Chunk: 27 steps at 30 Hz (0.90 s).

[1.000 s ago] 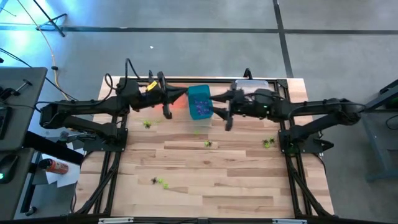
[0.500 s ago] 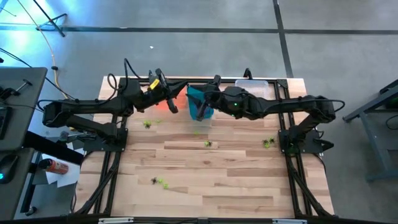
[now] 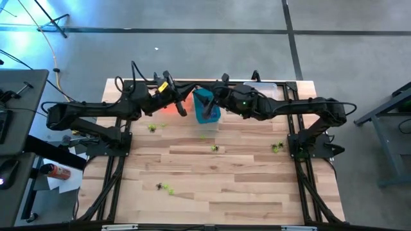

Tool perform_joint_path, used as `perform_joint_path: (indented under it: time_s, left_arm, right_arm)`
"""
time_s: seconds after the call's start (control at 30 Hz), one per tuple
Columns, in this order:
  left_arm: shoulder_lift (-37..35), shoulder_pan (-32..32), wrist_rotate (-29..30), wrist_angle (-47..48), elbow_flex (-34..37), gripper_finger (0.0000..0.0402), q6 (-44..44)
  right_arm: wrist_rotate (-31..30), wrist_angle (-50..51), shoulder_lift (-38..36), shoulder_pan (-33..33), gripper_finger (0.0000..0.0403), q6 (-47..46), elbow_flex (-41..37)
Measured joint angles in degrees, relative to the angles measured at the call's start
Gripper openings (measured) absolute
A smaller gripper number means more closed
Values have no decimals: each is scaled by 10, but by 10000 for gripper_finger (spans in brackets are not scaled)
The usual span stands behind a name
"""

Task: Sort Halloween decoration
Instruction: Put the black spider toy into the transparent bin

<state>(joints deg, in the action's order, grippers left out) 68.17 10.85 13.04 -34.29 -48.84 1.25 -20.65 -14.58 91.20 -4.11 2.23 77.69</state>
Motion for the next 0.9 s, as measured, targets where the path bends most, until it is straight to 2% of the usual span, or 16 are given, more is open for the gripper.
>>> perform_joint_path:
  time_s: [0.37,0.47,0.8,0.9]
  left_arm:
    - [0,0,0,-3,0,0,-5]
    - [0,0,0,-1,0,0,-6]
    - [0,0,0,0,0,1,-6]
    - [0,0,0,0,0,5,-5]
  right_arm:
    - [-29,2,0,-4,172,12,0]
    - [-29,2,0,-6,146,8,0]
    - [-20,2,0,-8,20,8,0]
    - [-20,2,0,-8,9,6,0]
